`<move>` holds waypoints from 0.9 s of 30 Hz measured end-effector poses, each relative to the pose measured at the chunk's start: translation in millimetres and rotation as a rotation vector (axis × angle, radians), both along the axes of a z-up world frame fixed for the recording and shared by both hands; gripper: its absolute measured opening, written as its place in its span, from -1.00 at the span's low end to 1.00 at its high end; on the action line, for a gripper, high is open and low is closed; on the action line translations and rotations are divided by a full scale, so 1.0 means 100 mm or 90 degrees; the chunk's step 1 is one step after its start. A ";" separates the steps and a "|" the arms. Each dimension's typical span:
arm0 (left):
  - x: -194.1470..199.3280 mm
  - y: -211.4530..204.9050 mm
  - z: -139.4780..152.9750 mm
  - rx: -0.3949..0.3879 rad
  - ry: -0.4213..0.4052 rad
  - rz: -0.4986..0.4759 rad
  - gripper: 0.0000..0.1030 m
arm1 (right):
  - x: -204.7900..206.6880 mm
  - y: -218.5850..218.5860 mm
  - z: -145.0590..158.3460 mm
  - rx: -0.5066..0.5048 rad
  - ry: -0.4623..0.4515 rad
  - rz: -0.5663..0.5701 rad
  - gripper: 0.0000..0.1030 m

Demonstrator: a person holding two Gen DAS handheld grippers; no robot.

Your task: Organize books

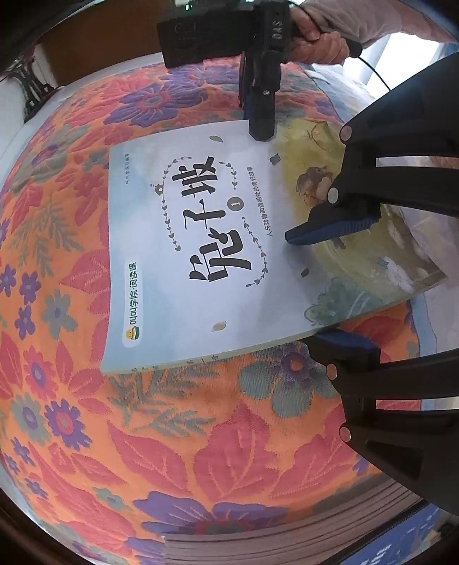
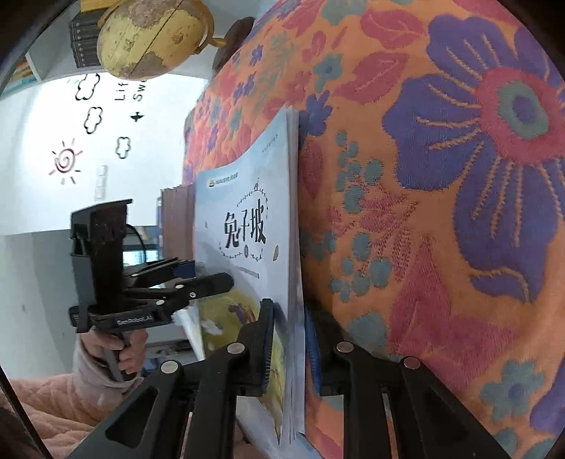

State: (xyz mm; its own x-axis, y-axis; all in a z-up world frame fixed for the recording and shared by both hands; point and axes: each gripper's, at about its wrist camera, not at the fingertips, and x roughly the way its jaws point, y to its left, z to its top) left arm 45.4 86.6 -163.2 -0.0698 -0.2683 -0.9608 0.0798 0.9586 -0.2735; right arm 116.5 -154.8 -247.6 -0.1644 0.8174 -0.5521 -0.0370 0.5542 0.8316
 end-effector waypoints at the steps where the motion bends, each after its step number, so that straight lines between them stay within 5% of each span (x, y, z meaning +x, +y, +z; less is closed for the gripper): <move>1: 0.00 0.02 0.00 -0.007 0.001 0.002 -0.20 | 0.01 -0.02 -0.02 0.010 0.004 -0.002 -0.66; 8: 0.01 0.05 0.04 0.011 0.000 0.004 -0.22 | -0.13 0.12 0.32 -0.066 -0.088 0.038 -0.73; 13: -0.08 0.11 0.27 -0.025 -0.017 0.008 -0.22 | -0.29 0.26 0.61 -0.074 -0.119 0.076 -0.78; 27: -0.14 0.58 0.75 0.004 -0.067 0.030 -0.22 | -0.32 0.75 1.16 -0.051 -0.130 0.067 -0.78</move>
State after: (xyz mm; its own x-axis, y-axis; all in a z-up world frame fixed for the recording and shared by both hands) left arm 31.0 144.8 -88.1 0.0447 -0.2625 -0.9639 0.0632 0.9637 -0.2595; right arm 84.1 -79.9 -131.3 -0.1238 0.7545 -0.6445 -0.2610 0.6019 0.7548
